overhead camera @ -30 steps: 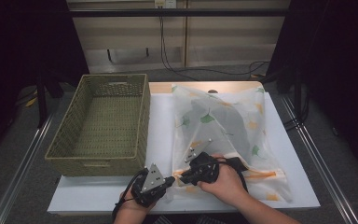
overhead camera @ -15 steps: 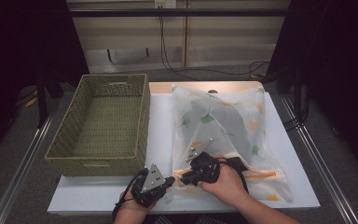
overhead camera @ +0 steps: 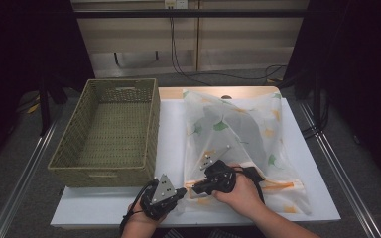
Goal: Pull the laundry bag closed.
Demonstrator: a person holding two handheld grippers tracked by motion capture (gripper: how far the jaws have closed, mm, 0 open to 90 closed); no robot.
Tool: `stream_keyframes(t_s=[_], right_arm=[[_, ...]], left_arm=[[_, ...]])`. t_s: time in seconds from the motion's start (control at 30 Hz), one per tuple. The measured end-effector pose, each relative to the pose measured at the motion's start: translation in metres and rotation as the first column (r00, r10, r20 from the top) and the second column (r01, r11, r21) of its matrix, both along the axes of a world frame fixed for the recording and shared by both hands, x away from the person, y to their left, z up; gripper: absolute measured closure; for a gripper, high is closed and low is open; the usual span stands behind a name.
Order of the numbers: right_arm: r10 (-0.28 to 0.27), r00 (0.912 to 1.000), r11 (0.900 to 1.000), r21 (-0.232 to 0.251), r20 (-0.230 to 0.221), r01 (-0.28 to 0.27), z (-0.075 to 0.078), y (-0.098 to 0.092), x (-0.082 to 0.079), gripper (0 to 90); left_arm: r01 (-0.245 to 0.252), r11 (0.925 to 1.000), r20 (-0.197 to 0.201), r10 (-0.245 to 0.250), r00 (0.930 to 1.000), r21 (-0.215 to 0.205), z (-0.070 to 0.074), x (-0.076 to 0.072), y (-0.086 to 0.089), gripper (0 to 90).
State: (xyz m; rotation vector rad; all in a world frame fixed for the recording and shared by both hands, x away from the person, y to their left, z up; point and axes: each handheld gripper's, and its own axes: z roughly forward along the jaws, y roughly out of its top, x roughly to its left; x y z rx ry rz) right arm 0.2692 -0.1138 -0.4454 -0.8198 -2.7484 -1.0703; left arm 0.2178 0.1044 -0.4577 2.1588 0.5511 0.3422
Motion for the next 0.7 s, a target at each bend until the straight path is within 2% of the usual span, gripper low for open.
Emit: stream_keyframes(t_s=[0.2, 0.33, 0.5, 0.7], right_arm=[[-0.003, 0.9994, 0.999, 0.047, -0.035, 0.004, -0.0008, 0.0003, 0.0013, 84.2], [-0.009, 0.9986, 0.998, 0.062, -0.052, 0.012, -0.0015, 0.0001, 0.0024, 83.0], [-0.021, 0.9984, 0.996, 0.086, -0.053, 0.025, -0.0012, -0.0010, 0.0041, 83.2], [-0.037, 0.9979, 0.995, 0.090, -0.054, 0.042, -0.0011, -0.0015, 0.0050, 82.7]], left_arm=[[-0.002, 1.0000, 0.000, 0.002, 1.0000, 0.000, 0.0000, 0.0000, 0.0001, 89.8], [-0.004, 1.0000, -0.002, 0.004, 1.0000, -0.006, -0.0001, -0.0003, 0.0000, 89.8], [-0.001, 1.0000, -0.003, 0.001, 1.0000, 0.001, 0.0000, -0.0002, 0.0000, 89.8], [-0.006, 1.0000, -0.008, 0.006, 1.0000, -0.006, -0.0010, -0.0008, -0.0011, 89.7]])
